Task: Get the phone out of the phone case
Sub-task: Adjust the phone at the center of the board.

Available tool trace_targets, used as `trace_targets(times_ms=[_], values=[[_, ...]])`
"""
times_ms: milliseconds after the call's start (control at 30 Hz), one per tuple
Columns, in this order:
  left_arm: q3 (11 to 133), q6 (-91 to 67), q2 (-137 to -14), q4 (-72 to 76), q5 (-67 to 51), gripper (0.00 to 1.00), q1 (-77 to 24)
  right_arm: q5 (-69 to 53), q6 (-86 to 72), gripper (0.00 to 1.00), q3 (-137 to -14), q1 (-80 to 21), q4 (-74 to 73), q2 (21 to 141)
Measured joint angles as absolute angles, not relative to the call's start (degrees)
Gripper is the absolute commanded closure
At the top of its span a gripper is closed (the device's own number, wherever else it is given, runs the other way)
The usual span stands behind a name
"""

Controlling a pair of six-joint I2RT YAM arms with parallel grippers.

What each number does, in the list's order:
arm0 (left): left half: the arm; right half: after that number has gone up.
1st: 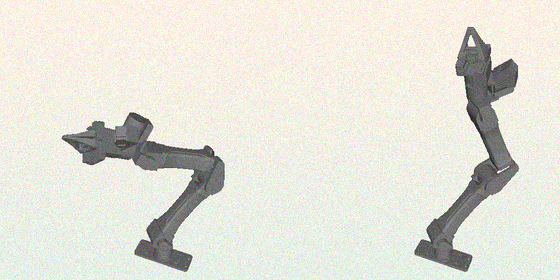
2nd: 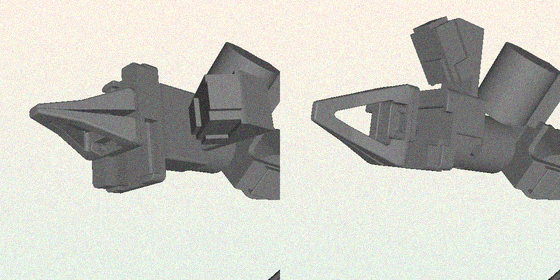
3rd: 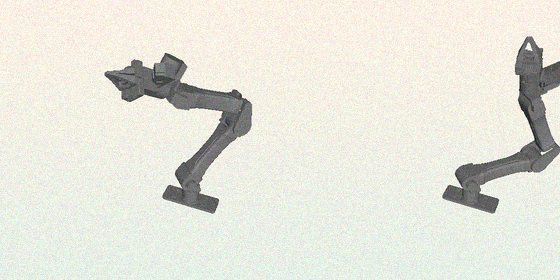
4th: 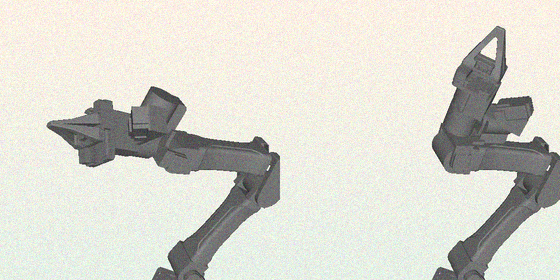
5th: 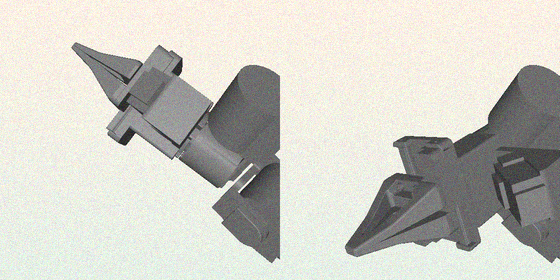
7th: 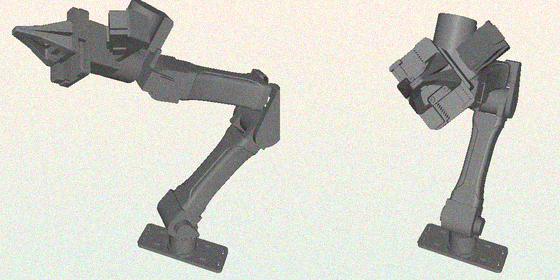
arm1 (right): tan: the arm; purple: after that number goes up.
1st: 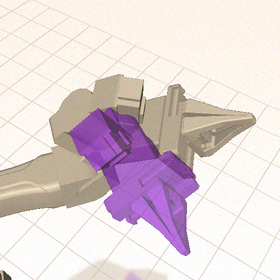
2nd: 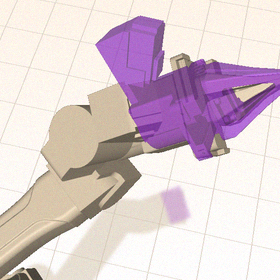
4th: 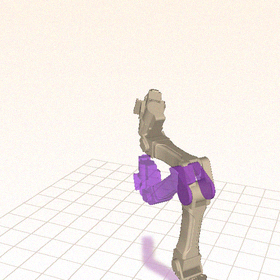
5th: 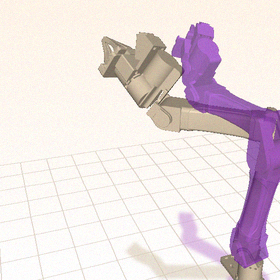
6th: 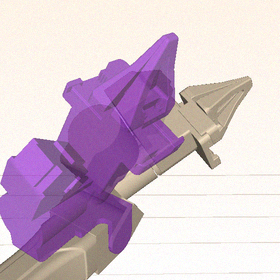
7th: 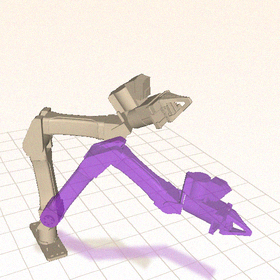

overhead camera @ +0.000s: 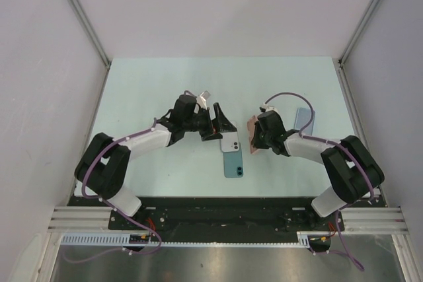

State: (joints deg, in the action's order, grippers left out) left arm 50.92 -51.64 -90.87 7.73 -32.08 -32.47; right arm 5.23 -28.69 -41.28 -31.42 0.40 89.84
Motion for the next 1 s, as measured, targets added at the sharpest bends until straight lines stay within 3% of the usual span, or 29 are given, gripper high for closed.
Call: trace_targets(times_ms=[367, 500, 700, 867, 1000], values=[[50.0, -48.4, -83.9, 1.1, -29.5, 0.02, -31.1, -4.7, -29.9, 1.00, -39.7, -29.9, -2.4, 83.9], [48.4, -47.9, -80.0, -0.2, -28.7, 0.02, -28.6, -7.8, -31.3, 1.00, -41.9, -33.4, 0.1, 89.2], [44.5, -48.2, -73.8, -1.6, -26.4, 0.02, -25.6, -13.0, -32.8, 1.00, -55.3, -39.5, 4.5, 104.2], [41.8, -48.0, -66.4, -4.4, -25.4, 0.01, -21.1, -14.9, -33.0, 1.00, -56.2, -41.2, 4.3, 103.9], [41.7, -48.0, -62.9, -4.7, -25.2, 0.01, -18.2, -14.7, -32.6, 0.99, -56.2, -36.3, 2.4, 100.1]])
